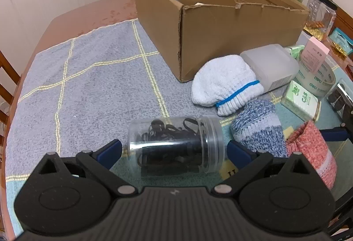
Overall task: Organize objects
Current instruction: 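Close the right tool on the pink knit sock while left tool holds the jar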
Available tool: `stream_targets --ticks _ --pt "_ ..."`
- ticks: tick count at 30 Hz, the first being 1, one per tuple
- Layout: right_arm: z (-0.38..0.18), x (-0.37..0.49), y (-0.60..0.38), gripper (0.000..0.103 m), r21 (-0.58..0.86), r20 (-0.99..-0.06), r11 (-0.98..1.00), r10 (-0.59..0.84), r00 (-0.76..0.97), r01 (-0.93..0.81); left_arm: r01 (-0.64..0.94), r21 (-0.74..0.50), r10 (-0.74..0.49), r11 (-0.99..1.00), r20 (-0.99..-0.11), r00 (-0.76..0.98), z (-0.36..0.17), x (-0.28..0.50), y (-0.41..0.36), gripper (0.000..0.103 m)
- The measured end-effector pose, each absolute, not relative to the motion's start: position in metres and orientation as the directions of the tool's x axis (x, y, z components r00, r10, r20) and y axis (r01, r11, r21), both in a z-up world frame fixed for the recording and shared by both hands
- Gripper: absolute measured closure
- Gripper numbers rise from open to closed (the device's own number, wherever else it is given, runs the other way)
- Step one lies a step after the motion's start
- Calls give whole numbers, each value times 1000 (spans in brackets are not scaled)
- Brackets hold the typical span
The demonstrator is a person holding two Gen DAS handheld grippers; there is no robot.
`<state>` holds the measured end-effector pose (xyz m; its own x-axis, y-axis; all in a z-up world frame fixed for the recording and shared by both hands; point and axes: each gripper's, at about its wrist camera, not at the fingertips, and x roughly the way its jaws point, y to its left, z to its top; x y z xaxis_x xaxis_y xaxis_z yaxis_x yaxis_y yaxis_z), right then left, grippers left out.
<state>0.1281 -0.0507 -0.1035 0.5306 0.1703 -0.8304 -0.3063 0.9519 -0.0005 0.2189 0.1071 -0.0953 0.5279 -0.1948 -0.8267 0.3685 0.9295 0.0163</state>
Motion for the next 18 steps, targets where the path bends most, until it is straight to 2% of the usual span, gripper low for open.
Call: stream_targets --ticks 5,9,15,18 --pt "-102 132 -51 0 15 -841 950 181 510 -312 367 17 -192 930 -828 526 -96 222 107 2" --pt "-97 133 -52 14 18 -837 948 188 513 -318 369 21 -191 929 -827 528 -96 223 108 2" --pt "-90 134 -60 28 63 -841 953 211 498 -298 387 44 -187 921 -822 538 -94 221 106 5" --pt "-89 135 -60 31 73 -846 952 216 488 -296 395 58 -177 917 -827 534 -94 221 104 14"
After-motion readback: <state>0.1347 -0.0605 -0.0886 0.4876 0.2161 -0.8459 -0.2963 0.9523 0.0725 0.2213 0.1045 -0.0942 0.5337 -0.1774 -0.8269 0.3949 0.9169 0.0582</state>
